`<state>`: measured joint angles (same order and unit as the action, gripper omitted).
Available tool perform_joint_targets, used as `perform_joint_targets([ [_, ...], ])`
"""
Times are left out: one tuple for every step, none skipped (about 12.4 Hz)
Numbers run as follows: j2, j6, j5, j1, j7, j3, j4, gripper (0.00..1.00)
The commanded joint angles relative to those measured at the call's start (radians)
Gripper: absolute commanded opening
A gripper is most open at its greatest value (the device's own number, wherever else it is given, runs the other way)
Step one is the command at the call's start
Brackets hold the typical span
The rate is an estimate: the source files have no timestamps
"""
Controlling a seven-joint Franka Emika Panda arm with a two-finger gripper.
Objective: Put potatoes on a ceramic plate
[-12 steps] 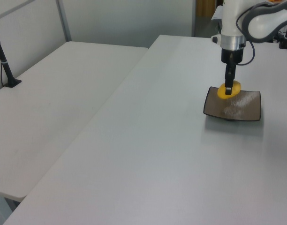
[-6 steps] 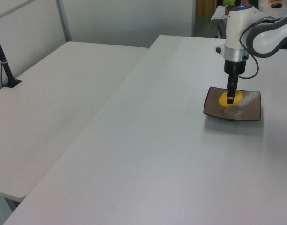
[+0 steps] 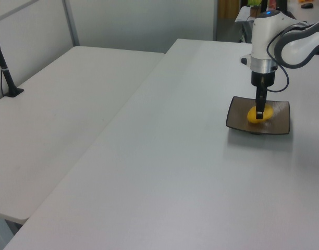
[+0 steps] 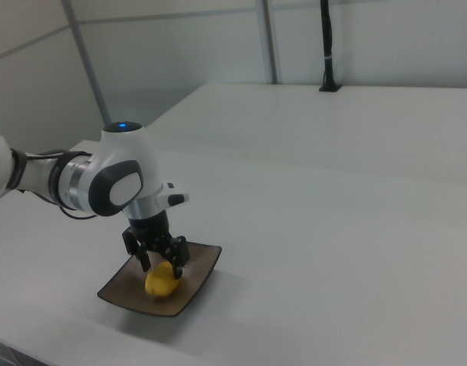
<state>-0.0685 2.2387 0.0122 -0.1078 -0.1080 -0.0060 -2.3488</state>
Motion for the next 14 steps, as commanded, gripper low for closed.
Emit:
perform_joint_targets([
  [-0.005, 0.012, -0.014, 0.004, -0.004, 0.001, -0.010, 1.00],
  [-0.010, 0.010, -0.014, 0.004, -0.002, 0.001, -0.009, 1.00],
  [-0.016, -0.007, -0.014, 0.002, -0.002, 0.001, 0.011, 1.00],
  [-0.019, -0.061, -0.014, 0.002, -0.001, 0.003, 0.064, 1.00],
  [-0.017, -0.106, -0.014, 0.000, -0.002, 0.003, 0.118, 1.00],
  [-0.019, -0.119, -0.014, 0.002, -0.001, 0.003, 0.156, 1.00],
  [-0.020, -0.160, -0.014, -0.001, 0.016, 0.003, 0.213, 1.00],
  [-0.016, -0.235, -0.014, -0.001, 0.051, 0.003, 0.300, 1.00],
  [-0.016, -0.296, -0.014, -0.001, 0.069, 0.003, 0.359, 1.00],
  [-0.016, -0.391, -0.014, 0.003, 0.079, 0.003, 0.443, 1.00],
  [-0.016, -0.475, -0.011, 0.004, 0.083, 0.001, 0.524, 1.00],
  [-0.014, -0.519, -0.008, 0.004, 0.086, 0.001, 0.569, 1.00],
  [-0.014, -0.546, -0.003, 0.007, 0.093, 0.001, 0.606, 1.00],
  [-0.014, -0.562, -0.003, 0.010, 0.100, 0.001, 0.638, 1.00],
])
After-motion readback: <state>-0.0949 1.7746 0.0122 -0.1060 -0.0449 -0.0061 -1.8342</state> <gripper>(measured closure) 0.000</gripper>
